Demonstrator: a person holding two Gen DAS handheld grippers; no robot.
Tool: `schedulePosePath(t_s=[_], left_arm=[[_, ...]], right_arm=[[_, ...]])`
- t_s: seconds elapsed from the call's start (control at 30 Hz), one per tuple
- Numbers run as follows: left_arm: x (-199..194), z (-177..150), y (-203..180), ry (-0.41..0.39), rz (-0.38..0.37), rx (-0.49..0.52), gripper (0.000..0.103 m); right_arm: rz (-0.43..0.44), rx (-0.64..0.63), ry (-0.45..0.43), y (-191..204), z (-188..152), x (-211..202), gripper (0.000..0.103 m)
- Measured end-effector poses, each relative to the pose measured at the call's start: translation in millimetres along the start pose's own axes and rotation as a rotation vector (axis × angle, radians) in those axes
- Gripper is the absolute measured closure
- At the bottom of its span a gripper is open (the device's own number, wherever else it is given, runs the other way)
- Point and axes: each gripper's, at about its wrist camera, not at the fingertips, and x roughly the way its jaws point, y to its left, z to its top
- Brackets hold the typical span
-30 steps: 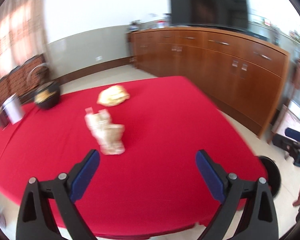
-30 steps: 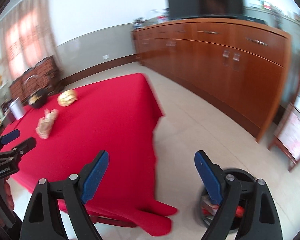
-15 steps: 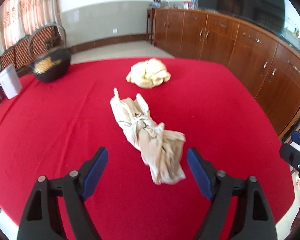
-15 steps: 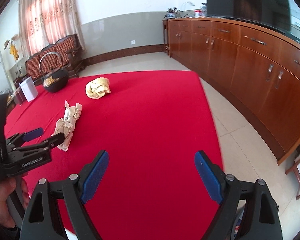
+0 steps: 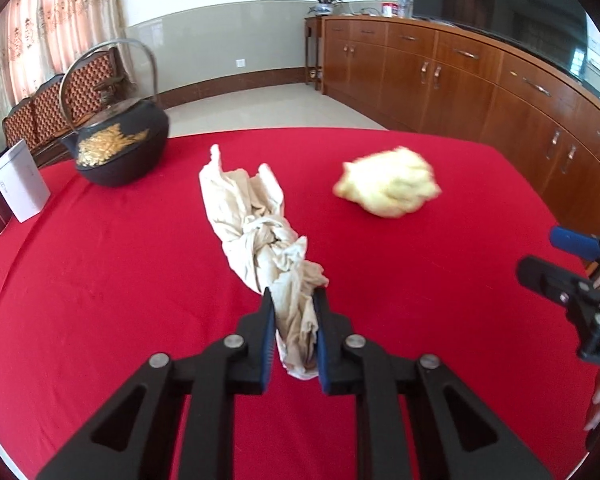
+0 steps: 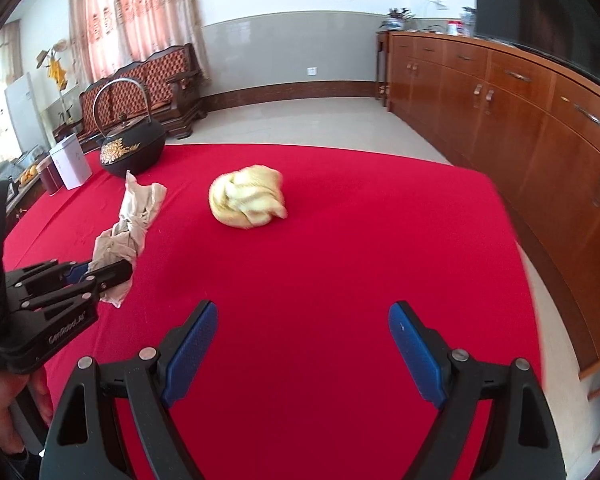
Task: Collect trash
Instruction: 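Grasp the beige cloth with the left tool while the right tool grasps the yellow towel, then carry the beige cloth and yellow towel over the black bin with both tools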
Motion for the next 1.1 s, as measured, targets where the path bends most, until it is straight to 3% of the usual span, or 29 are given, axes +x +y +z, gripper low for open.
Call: schedulePosePath(t_s=[0.4, 0.5, 0.57, 0.6, 0.63, 0.73, 1.0, 1.07, 1.1], left_arm=[[26, 16, 42, 0.007, 0.009, -0.079, 0.084], [24, 15, 39, 0.002, -0.005, -0.075, 0.084], [20, 14, 35, -0.010, -0.012, -0.070, 0.084], [16, 12, 31, -0.017, -0.018, -0.065, 0.084], [13, 10, 28, -0.019, -0.025, -0.065, 0.084], [4, 5, 14, -0.031, -0.039, -0.050, 0.084], [-4, 2, 9, -0.032, -0.045, -0.063, 0.084], [-2, 3, 13, -0.031, -0.045, -0.070, 0.084], [-1, 2, 14, -0.029, -0.046, -0.072, 0.084]], right_arm=[[0.019, -0.065, 0.074, 56, 70, 109, 0.023], [0.040, -0.068, 0.094, 58, 72, 121, 0.065], [0.062, -0.073, 0.094, 59, 68, 118, 0.076], [0.068, -0.078, 0.081, 60, 65, 112, 0.092], [0.070, -0.077, 0.072, 60, 62, 107, 0.101], [0.057, -0.075, 0.042, 58, 52, 86, 0.101], [0.081, -0.043, 0.059, 43, 33, 52, 0.096], [0.077, -0.031, 0.063, 43, 34, 51, 0.060], [0.076, -0.023, 0.062, 43, 34, 52, 0.021]])
